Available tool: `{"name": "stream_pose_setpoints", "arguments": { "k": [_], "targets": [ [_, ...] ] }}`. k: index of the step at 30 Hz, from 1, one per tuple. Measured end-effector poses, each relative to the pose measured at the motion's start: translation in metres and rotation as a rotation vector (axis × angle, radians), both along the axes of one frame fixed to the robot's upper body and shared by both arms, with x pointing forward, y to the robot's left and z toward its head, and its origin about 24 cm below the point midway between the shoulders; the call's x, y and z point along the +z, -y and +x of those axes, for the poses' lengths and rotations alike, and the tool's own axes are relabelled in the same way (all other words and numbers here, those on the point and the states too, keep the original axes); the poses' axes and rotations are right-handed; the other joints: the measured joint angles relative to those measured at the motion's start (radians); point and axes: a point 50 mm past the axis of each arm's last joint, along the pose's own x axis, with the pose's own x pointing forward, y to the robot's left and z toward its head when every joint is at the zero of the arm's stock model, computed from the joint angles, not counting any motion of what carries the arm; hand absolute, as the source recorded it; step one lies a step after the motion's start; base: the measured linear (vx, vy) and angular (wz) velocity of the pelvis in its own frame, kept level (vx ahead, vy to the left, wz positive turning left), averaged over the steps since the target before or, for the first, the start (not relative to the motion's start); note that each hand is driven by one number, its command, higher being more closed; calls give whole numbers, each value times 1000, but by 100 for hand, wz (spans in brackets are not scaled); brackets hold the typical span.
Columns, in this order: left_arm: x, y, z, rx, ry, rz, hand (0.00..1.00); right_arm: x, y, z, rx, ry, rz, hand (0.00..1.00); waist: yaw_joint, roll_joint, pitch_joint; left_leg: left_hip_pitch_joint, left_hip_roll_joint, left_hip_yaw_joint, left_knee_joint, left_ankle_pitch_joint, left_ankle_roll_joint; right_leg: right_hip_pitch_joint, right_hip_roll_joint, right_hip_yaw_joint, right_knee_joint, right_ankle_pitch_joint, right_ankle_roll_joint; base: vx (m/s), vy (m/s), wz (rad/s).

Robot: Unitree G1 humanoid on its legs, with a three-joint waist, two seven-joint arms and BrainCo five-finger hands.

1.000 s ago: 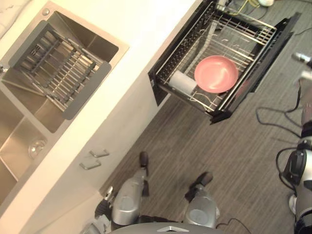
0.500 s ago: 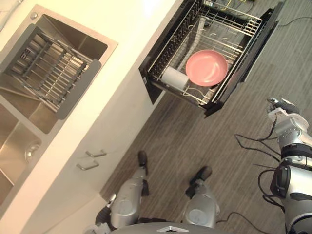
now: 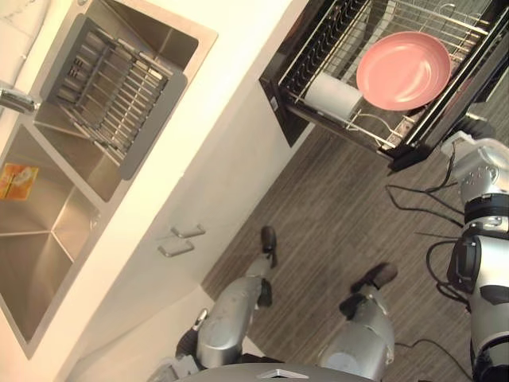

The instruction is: Walk over to the sink, pick up the cup, carry it to the dishwasher, place the cup inside the dishwasher, then close the dishwasher door

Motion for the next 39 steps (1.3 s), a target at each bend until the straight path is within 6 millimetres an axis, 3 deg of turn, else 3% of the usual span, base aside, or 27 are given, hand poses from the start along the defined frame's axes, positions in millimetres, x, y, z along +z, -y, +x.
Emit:
{"name": "stream_pose_setpoints", "arguments": {
  "k": [6,8,14,20,24,28,29,36,39],
  "targets": [
    [1,11,5,-36,7,-31,0,23,11,-7,-80,-18,-107,100,62,41,-31,-53,-18,-75,-3,16,-23,-33,-32,-44,51,-21,-1,-46,-10,23],
    [2,16,9,-48,14,-44,0,37,15,-10,-124,-27,-180,100,104,64,-49,-86,-21,-108,-5,16,-23,-45,-49,-89,64,-22,-5,-64,-20,27],
    [3,22,8,-74,14,-75,0,61,8,-7,-158,-69,-314,100,171,101,-78,-129,-32,-187,0,43,-37,-48,-70,-155,126,-60,-6,-3,-60,30],
    [5,22,12,-94,37,-85,0,94,-2,-5,-198,-75,-464,100,231,104,-81,-153,-42,-249,1,60,-16,-43,-102,-214,210,-121,0,53,-105,33],
    [7,22,14,-115,65,-99,0,138,-21,-5,-241,-84,-702,100,278,106,-83,-153,-50,-271,2,62,-13,-34,-122,-231,256,-167,8,70,-136,23],
    [9,21,15,-143,81,-101,0,142,-14,-9,-282,-172,-786,100,293,107,-84,-146,-59,-292,2,62,-14,-4,-136,-266,281,-195,19,62,-110,22],
    [9,20,14,-155,85,-100,0,140,-13,-8,-285,-188,-794,0,293,107,-84,-141,-60,-292,2,62,-14,0,-138,-266,286,-200,18,52,-92,6],
    [7,18,2,-184,76,-123,0,133,-16,-4,-245,-248,-842,0,290,105,-82,-119,-49,-290,2,56,-22,16,-145,-268,324,-239,11,-11,-93,0],
    [6,17,-3,-194,69,-123,0,129,-19,0,-191,-293,-883,0,276,96,-75,-100,-46,-288,2,55,-24,28,-152,-268,343,-252,15,-43,-97,0]
  ]
}}
